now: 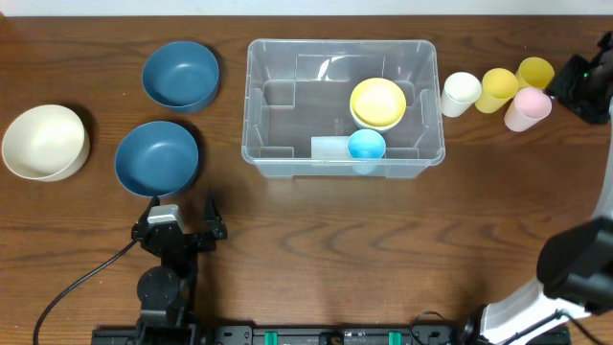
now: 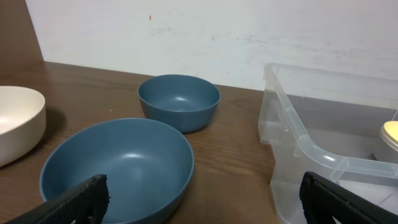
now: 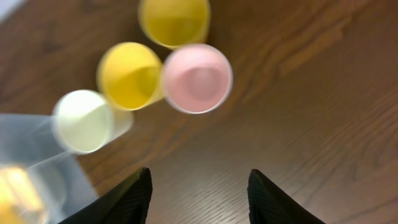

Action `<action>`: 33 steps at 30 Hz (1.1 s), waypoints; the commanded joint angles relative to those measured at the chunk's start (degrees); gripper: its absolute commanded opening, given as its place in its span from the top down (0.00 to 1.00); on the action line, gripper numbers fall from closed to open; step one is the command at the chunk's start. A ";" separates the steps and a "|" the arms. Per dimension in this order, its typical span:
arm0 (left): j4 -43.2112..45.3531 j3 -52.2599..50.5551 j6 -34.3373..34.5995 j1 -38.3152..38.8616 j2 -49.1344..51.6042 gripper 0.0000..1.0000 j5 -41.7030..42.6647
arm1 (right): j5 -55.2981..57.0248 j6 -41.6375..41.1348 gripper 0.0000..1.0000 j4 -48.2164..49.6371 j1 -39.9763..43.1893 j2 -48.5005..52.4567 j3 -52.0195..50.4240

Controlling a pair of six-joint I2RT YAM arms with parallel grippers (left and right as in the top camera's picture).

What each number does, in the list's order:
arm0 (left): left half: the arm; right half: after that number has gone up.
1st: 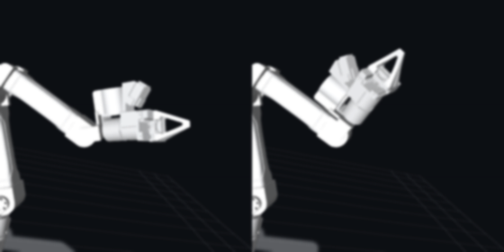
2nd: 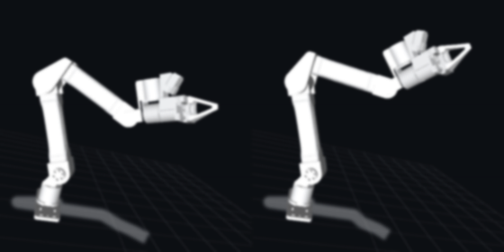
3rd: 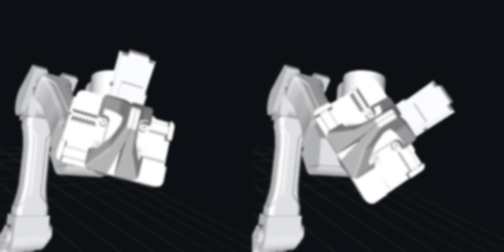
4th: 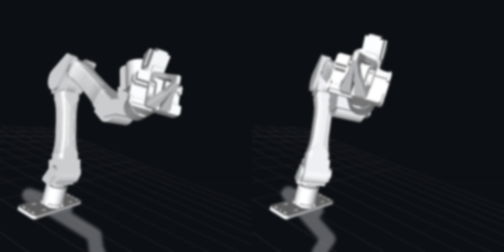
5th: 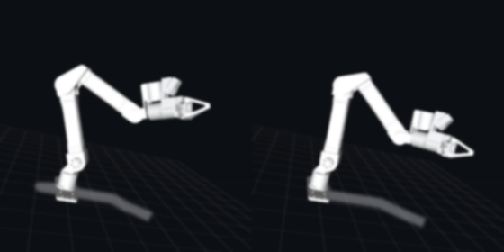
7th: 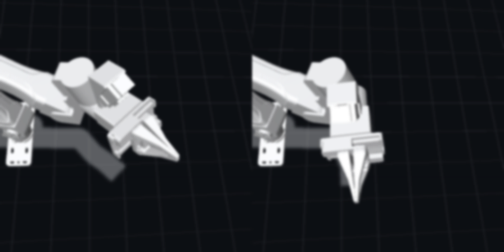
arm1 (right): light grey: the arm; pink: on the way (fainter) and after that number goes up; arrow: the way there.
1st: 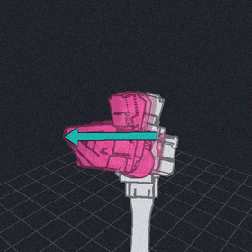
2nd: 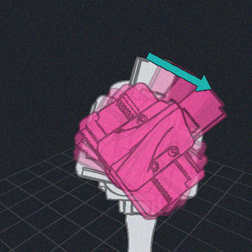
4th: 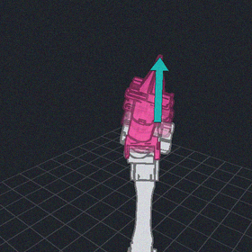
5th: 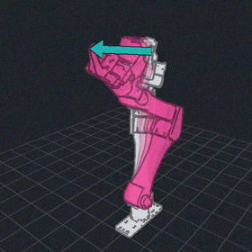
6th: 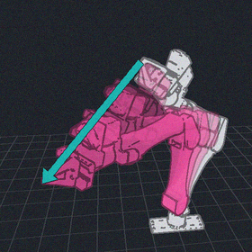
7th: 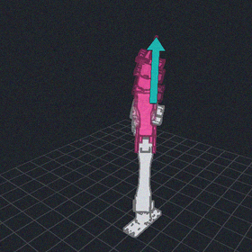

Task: Pack container
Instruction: 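Grasp the pink cup and carry it into the bin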

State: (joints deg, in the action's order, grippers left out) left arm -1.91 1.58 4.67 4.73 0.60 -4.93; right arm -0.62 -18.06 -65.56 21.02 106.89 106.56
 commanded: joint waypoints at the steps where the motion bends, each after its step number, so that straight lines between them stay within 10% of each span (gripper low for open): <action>1: -1.88 -1.31 -0.11 0.22 -0.26 0.02 -1.11 | -0.96 -0.50 0.51 -0.20 1.57 4.85 -0.52; 25: -1.88 -1.31 -0.11 0.22 -0.26 0.02 -1.11 | -0.96 -0.09 0.57 9.64 3.87 20.35 -0.52; 30: -1.88 -1.31 -0.11 0.22 -0.26 0.02 -1.11 | -0.94 -0.11 0.99 9.57 3.89 22.12 -0.52; 33: -1.88 -1.31 -0.11 0.22 -0.26 0.02 -1.11 | -0.96 -0.13 0.99 9.27 3.89 21.68 -0.50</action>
State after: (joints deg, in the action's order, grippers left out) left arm -1.89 1.58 4.67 4.73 0.60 -4.93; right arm -2.15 -18.41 -55.92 24.64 128.49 106.19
